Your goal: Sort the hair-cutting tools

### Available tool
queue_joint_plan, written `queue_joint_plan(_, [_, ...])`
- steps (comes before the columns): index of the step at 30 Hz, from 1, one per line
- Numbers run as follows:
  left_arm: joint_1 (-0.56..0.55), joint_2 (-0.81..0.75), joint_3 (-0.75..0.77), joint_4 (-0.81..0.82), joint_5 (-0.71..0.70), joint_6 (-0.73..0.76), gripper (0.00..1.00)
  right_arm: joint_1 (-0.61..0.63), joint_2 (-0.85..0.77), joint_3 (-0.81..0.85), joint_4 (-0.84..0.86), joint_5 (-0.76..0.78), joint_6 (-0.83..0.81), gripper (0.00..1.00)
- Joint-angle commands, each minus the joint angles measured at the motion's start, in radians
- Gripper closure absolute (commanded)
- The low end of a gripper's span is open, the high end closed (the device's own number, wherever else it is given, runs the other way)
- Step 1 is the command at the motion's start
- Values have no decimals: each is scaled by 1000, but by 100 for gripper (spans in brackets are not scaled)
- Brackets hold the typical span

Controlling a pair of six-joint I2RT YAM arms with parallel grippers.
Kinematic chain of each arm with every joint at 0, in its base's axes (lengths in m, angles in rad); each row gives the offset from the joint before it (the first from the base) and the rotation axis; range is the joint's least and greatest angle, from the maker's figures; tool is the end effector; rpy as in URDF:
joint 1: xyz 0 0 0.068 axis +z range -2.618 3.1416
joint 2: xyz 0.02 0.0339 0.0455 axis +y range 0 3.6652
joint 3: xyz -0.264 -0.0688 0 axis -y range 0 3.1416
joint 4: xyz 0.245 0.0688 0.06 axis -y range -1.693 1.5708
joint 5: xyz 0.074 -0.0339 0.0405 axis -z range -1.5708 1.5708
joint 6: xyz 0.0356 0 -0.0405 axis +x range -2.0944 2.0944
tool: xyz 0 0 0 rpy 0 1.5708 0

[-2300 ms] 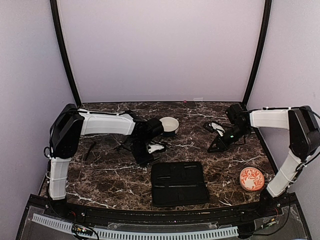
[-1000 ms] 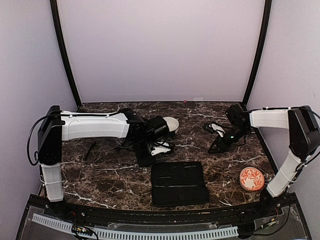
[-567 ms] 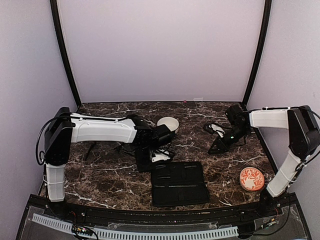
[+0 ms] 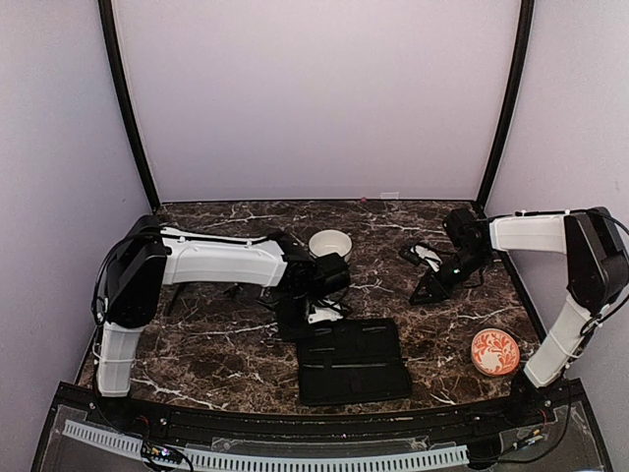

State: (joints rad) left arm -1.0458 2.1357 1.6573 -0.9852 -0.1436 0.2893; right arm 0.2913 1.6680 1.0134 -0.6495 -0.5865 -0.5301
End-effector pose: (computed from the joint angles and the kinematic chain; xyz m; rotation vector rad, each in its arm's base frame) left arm 0.2140 -0.3593 0.1684 1.8394 2.3521 0.1404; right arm 0.2854 0.1061 0.1747 -1.1826 2.4408 0.7692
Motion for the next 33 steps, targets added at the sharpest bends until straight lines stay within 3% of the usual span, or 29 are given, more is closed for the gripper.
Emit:
queue_joint_plan(1, [-12,16,47,-33,-14,18,100,-6,6,19,-6,-16,-14,76])
queue_joint_plan(33, [-67,145,223,-15,26,83,100,-5,6,20,-15,-18,-19,76])
